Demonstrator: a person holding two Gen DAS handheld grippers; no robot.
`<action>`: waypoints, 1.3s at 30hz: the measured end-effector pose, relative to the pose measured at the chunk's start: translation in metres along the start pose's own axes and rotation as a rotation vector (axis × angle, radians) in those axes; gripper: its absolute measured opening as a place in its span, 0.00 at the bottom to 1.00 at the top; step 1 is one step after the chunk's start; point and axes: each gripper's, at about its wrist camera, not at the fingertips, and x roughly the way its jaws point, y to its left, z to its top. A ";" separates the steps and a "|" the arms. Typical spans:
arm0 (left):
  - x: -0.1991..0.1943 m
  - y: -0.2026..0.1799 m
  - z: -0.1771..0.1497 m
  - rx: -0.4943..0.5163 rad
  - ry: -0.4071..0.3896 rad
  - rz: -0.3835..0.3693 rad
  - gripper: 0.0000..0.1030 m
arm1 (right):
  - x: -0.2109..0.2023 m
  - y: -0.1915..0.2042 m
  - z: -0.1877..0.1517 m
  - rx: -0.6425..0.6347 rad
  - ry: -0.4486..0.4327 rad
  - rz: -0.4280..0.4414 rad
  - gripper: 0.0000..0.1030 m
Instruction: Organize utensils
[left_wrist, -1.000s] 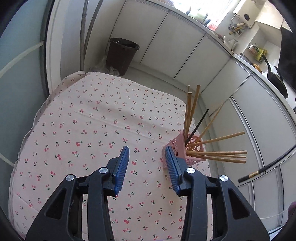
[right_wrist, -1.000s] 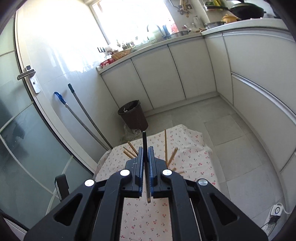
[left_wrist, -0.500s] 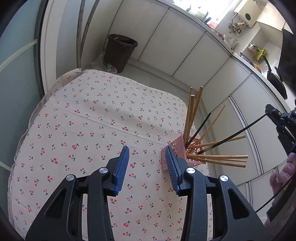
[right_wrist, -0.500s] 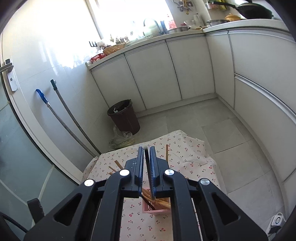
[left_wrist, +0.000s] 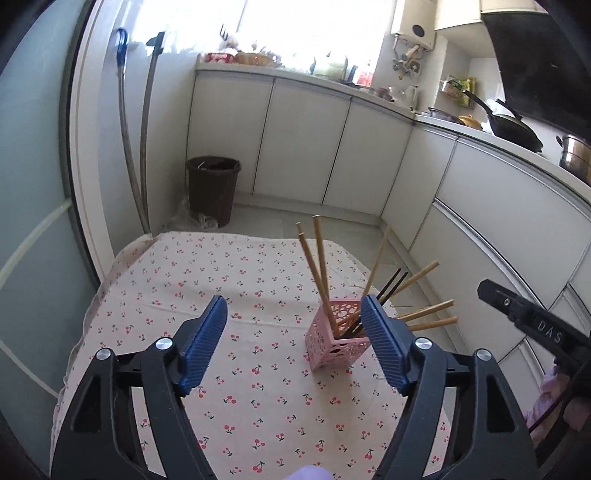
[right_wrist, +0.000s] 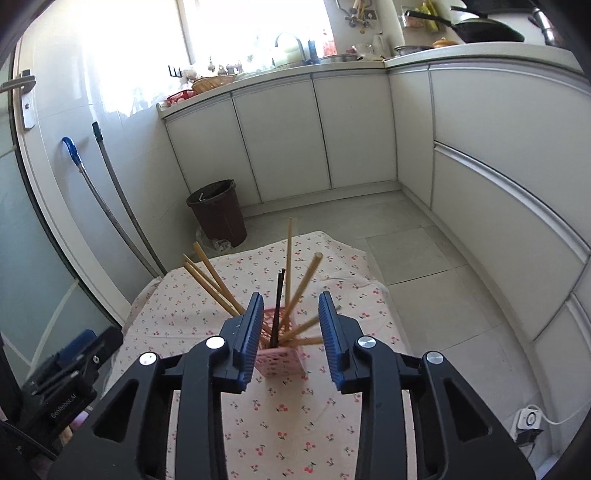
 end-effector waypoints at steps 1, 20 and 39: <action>-0.005 -0.008 -0.002 0.025 -0.014 0.003 0.74 | -0.005 -0.001 -0.004 -0.005 -0.003 -0.018 0.38; -0.024 -0.073 -0.042 0.189 -0.122 0.133 0.93 | -0.056 -0.041 -0.054 0.013 -0.159 -0.388 0.93; -0.016 -0.068 -0.044 0.183 -0.090 0.146 0.93 | -0.050 -0.030 -0.066 -0.015 -0.126 -0.394 0.93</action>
